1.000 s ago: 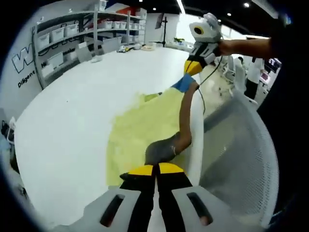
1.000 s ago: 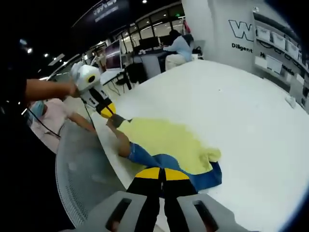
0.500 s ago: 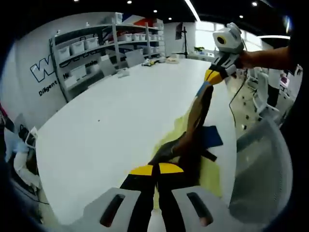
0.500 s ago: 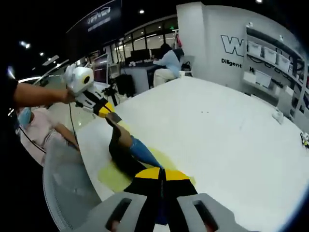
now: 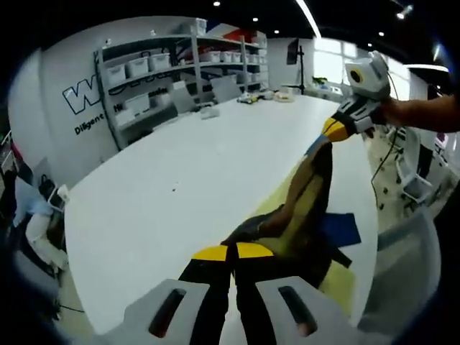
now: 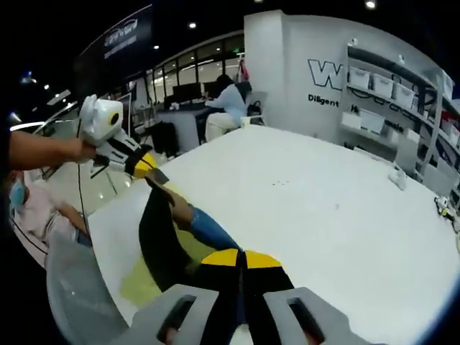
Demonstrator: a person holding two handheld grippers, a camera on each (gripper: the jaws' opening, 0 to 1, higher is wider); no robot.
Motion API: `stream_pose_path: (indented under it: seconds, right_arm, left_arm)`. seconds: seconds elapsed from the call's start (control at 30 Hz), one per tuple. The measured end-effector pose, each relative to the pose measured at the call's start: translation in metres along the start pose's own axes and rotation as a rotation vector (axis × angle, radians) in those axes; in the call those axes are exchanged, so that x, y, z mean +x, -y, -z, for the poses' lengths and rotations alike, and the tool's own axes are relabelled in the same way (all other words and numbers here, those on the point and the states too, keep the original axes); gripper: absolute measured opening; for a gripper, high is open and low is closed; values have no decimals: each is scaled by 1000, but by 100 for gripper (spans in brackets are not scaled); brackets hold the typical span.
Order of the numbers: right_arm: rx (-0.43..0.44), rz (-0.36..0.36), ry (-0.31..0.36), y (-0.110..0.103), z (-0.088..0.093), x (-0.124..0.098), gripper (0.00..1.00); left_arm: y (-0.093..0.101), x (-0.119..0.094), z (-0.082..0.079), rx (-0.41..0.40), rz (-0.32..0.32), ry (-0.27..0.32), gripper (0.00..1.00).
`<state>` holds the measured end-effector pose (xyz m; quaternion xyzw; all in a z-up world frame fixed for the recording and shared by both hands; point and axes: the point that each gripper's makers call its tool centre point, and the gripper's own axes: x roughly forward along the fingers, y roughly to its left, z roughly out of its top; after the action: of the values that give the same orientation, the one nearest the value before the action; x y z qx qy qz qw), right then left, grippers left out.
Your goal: Fold the garment on the visible template until the final outline fits inside the template.
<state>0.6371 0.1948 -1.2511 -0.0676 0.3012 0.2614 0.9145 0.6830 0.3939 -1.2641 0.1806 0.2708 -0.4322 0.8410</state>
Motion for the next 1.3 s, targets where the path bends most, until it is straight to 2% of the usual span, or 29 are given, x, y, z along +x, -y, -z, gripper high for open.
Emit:
stream_pose_path:
  seconds: [0.27, 0.5, 0.67, 0.8, 1.0, 1.23, 1.3]
  right_arm:
    - [23, 47, -20, 23, -4, 29, 0]
    - [-19, 74, -49, 41, -4, 62, 0]
    - [-32, 92, -76, 56, 0, 92, 0]
    - [-55, 117, -95, 68, 4, 112, 0]
    - [-48, 141, -108, 80, 9, 130, 0]
    - [-42, 157, -125, 87, 17, 151, 0]
    - [-70, 165, -133, 90, 19, 158, 0]
  left_arm:
    - [-15, 21, -2, -49, -12, -37, 0]
    - [-37, 46, 2, -83, -22, -71, 0]
    - [-58, 73, 13, -133, -35, -107, 0]
    - [-68, 89, 19, -152, -38, -122, 0]
    - [-78, 110, 21, -164, -43, -126, 0]
    - [-93, 129, 35, -205, -55, -159, 0]
    - [-97, 134, 39, -214, -61, -162, 0]
